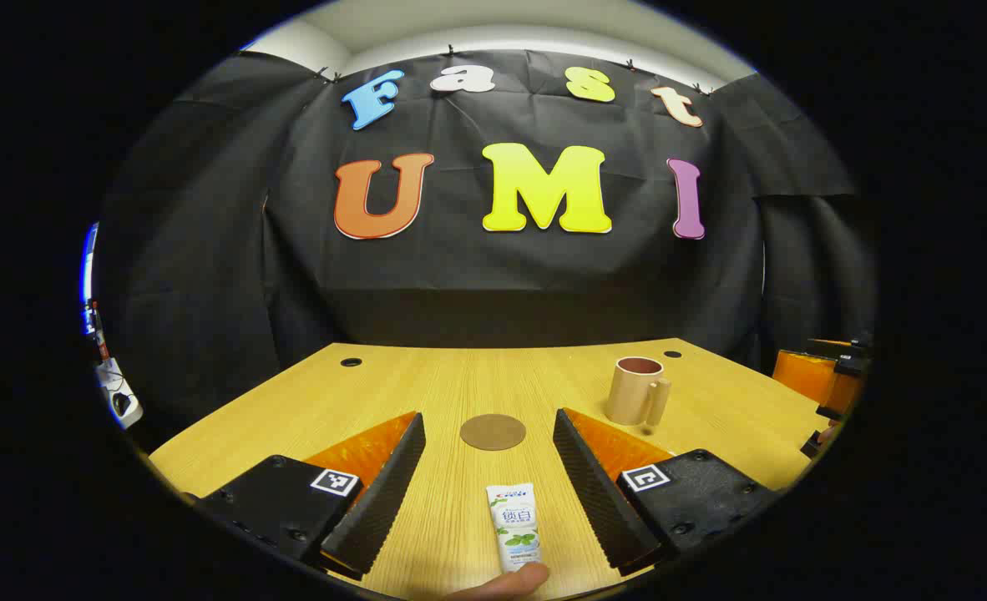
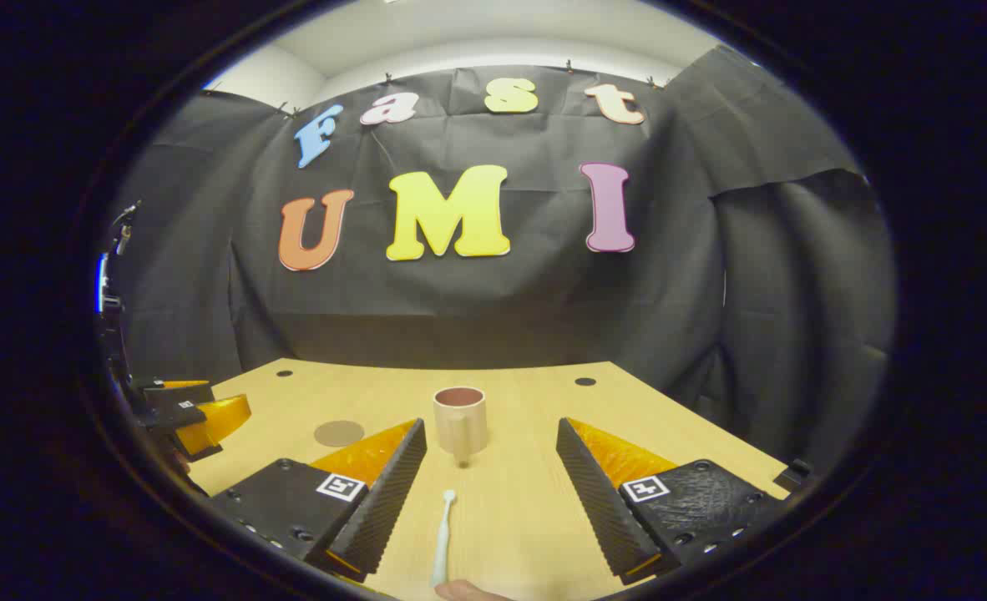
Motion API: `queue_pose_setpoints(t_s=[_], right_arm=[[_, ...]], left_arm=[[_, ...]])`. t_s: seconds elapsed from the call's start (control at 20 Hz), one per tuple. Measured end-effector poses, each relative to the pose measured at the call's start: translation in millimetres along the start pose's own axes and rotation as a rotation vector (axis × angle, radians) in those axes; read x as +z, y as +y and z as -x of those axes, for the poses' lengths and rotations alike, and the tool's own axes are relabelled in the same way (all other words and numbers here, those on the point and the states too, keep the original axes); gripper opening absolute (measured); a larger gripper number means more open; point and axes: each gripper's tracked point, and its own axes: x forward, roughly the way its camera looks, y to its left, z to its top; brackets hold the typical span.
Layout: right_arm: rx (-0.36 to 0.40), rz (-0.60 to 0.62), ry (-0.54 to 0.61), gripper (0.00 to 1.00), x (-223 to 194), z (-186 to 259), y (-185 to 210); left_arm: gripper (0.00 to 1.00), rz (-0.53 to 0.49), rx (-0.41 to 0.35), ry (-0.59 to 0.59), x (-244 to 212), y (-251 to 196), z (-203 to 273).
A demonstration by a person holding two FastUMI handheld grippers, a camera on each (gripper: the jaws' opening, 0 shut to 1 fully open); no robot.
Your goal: Put the toothbrush and toothpaste on the desktop into the cup, then pick up the cup and place it on the coaster on the desktop.
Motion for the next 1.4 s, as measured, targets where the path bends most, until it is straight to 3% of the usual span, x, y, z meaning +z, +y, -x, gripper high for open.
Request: queue_pose_setpoints(t_s=[0.3, 1.0, 1.1, 1.4], right_arm=[[0.0, -0.011, 0.0, 0.94, -3, 1, -11], [0.05, -0.002, 0.07, 0.94, -24, -5, 3], [0.039, 0.021, 0.096, 0.95, -34, -11, 3], [0.108, 0.004, 0.29, 0.96, -97, -34, 27]], left_arm=[[0.98, -0.016, 0.012, -0.016, 2, 4, 1], [0.98, 0.0, 0.019, -0.019, -2, 0, 2], [0.98, -0.001, 0.023, -0.017, -4, 0, 2], [0.99, -0.002, 0.022, 0.005, -22, 3, 8]])
